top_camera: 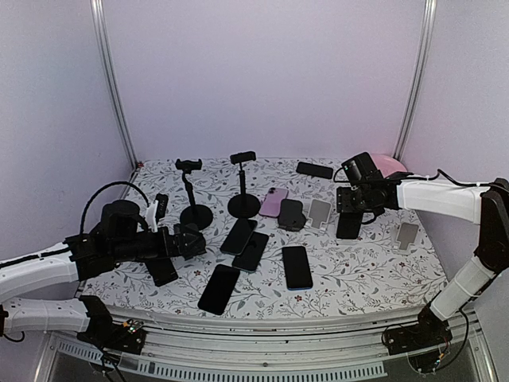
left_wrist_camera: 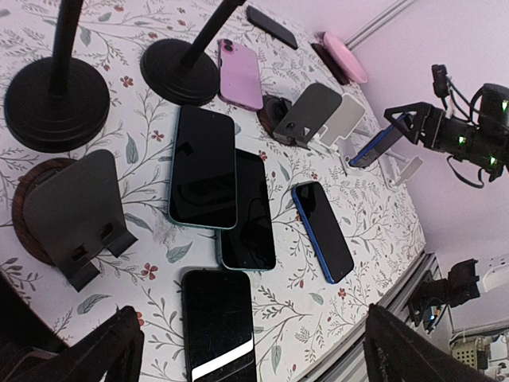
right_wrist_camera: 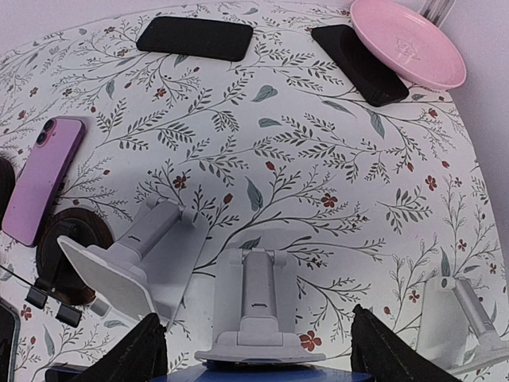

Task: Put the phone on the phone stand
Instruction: Adjust the phone with the phone stand.

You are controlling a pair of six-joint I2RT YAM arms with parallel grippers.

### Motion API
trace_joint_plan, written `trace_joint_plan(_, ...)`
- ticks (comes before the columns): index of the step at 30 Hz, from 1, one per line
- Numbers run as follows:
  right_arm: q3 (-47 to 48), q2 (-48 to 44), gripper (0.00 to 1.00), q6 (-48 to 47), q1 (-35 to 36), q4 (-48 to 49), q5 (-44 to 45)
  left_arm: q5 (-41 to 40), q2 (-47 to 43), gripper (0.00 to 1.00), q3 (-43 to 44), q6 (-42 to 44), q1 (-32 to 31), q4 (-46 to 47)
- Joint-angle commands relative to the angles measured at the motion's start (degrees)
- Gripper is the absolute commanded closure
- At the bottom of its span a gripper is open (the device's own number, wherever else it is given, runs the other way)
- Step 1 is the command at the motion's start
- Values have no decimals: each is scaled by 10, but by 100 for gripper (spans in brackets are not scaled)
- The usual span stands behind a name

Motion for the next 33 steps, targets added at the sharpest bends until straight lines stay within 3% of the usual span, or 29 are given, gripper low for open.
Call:
trace_joint_plan(1,17,7,26,-9,2,-11,22,1,5,3,8,1,7,6)
trace_joint_plan(33,15,42,25,33,2,-18,-24,4,12,3,13,4,7,8)
